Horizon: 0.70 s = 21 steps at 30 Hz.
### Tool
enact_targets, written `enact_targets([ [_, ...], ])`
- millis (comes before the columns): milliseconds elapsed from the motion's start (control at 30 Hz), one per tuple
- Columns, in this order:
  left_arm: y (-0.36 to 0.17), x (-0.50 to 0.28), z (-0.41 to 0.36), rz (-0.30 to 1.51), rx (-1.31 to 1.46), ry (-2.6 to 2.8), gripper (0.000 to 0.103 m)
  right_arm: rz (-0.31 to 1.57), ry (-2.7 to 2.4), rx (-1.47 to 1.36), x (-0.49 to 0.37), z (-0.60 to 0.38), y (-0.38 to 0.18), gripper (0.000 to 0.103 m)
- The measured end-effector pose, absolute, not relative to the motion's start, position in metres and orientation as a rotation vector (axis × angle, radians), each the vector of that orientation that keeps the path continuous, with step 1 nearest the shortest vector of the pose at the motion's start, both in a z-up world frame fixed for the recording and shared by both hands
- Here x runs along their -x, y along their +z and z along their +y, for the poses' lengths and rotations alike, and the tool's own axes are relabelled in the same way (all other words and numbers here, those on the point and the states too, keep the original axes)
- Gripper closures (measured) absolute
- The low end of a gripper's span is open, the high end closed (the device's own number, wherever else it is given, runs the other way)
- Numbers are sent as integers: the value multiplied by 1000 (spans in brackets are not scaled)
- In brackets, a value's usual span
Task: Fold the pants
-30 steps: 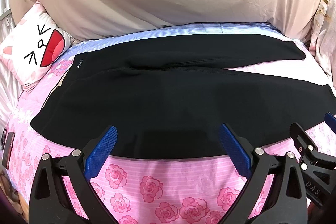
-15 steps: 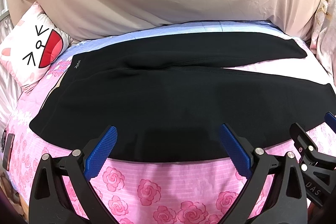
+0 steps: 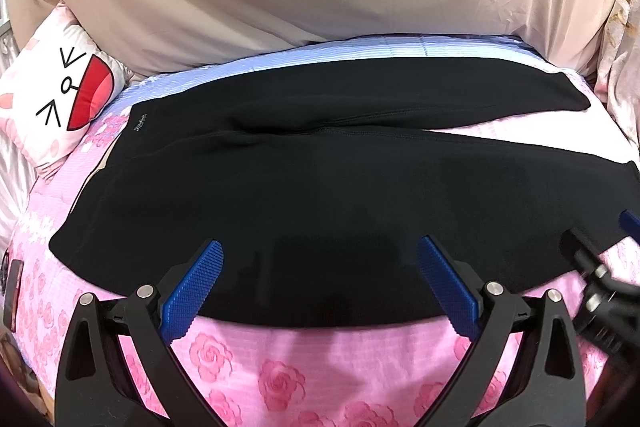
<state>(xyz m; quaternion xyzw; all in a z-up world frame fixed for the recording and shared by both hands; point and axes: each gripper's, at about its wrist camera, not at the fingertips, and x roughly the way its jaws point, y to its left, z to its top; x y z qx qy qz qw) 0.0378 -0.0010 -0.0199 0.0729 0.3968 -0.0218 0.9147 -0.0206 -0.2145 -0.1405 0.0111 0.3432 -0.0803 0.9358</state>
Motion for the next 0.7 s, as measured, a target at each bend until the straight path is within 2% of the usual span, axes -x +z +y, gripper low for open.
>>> enact_targets([
  [200,-18,-82,31,845,-106,-11,5,678,-211,-45,-16,-303,-130,6],
  [400,-2,-137,76,804,-66,44,5,715,-261,-69,-107,-420,-127,6],
  [533,4,-190,126,814,-36,127,5,769,-288,-118,-180,-485,-126,6],
  [700,4,-261,198,857,0,231,5,805,-278,-147,-237,-520,-128,6],
])
